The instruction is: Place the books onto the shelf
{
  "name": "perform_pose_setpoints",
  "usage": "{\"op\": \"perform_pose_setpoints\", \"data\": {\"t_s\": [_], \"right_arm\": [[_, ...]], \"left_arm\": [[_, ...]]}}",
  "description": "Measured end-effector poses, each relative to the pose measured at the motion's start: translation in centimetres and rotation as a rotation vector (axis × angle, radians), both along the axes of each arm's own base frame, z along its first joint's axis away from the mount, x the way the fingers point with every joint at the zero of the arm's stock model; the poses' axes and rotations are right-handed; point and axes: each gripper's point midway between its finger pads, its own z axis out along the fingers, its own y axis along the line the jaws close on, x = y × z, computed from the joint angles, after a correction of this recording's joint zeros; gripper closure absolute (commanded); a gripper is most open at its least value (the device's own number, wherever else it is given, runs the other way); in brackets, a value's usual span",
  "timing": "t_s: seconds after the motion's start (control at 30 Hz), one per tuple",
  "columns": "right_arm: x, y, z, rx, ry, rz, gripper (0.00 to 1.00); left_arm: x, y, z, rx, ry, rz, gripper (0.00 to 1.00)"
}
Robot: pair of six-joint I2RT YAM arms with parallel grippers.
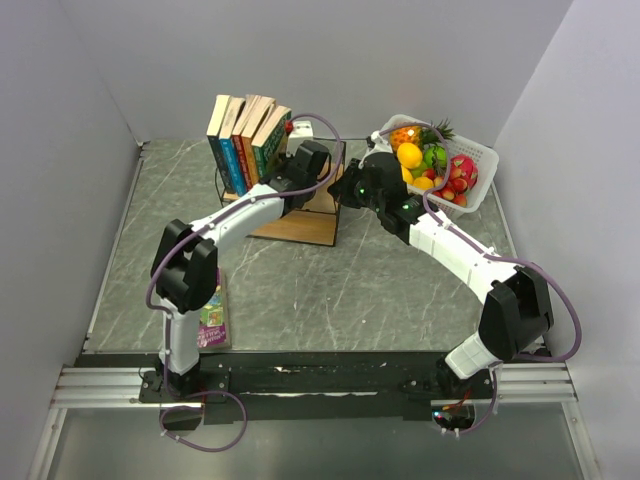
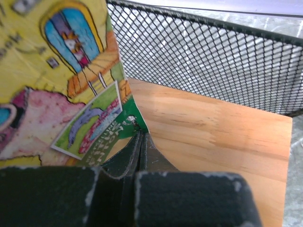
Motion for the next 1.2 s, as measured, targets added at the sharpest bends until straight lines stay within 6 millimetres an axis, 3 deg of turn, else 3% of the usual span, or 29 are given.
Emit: {"op": "perform_pose_setpoints", "data": {"t_s": [0.87,1.2], "right_arm": [[0.0,0.0,0.0,0.009,-0.004,0.001,1.00],[0.0,0.0,0.0,0.009,-0.005,0.001,1.00]], "left_arm": [[1.4,1.9,0.3,0.056,-0.009,0.052,0.99],[0.2,-0.1,0.2,0.038,-0.001,-0.028,0.97]]}}
